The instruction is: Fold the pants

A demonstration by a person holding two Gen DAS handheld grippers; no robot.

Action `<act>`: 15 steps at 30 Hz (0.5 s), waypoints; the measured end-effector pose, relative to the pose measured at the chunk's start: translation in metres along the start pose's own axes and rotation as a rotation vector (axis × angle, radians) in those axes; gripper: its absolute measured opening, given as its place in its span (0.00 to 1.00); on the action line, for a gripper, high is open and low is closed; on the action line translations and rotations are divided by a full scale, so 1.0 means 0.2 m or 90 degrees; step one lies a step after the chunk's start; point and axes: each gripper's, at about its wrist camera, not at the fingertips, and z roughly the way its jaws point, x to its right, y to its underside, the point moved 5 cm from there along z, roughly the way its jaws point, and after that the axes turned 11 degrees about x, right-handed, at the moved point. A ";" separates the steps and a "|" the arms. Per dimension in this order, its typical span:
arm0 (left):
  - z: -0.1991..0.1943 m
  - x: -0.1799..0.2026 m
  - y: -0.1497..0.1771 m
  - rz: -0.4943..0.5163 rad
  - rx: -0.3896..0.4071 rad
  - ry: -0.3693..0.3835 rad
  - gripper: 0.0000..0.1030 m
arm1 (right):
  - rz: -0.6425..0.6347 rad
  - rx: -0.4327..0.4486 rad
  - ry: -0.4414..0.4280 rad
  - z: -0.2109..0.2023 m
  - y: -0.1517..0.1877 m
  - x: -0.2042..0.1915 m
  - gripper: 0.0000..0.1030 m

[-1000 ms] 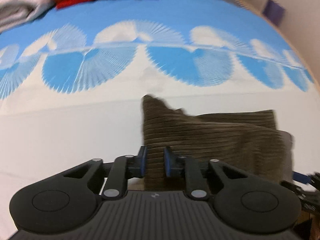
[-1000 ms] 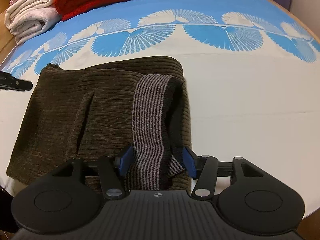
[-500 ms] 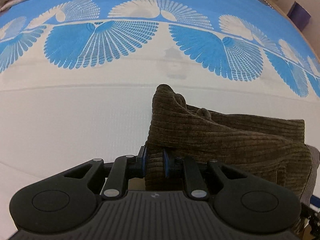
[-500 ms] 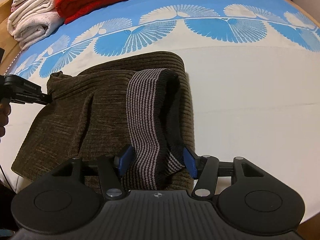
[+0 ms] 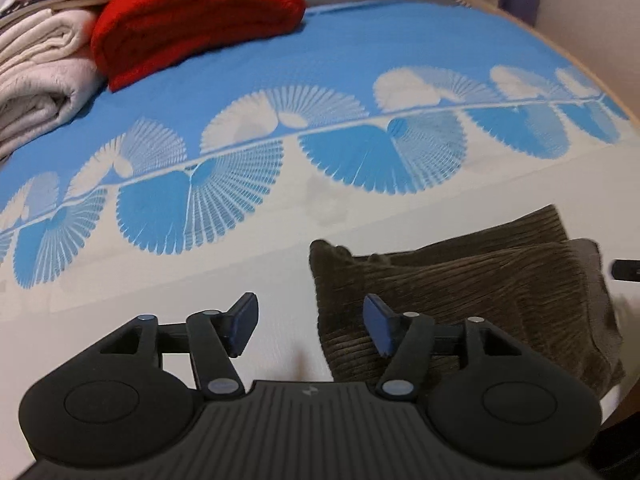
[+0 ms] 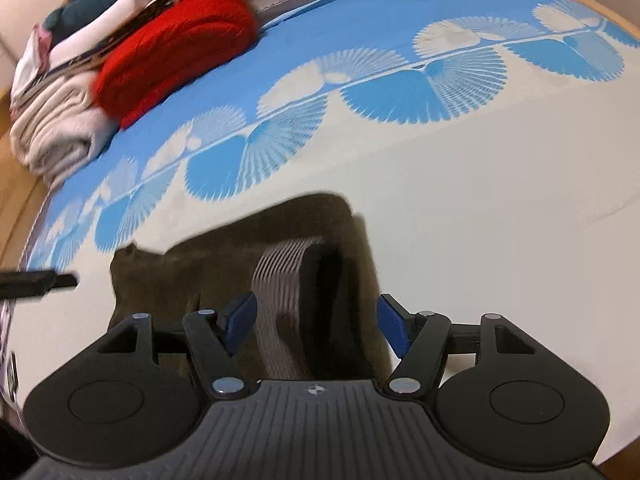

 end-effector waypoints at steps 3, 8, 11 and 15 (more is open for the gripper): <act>0.03 -0.01 0.06 -0.033 0.016 0.024 0.74 | 0.010 -0.035 0.006 0.09 0.02 0.05 0.68; 0.23 -0.04 0.18 -0.172 -0.113 0.095 0.74 | 0.053 -0.106 -0.046 0.20 0.12 0.03 0.72; 0.34 -0.05 0.22 -0.230 -0.162 0.124 0.75 | 0.023 -0.119 -0.049 0.24 0.15 0.01 0.78; 0.47 -0.07 0.30 -0.294 -0.225 0.141 0.78 | 0.015 -0.131 -0.059 0.29 0.16 -0.01 0.86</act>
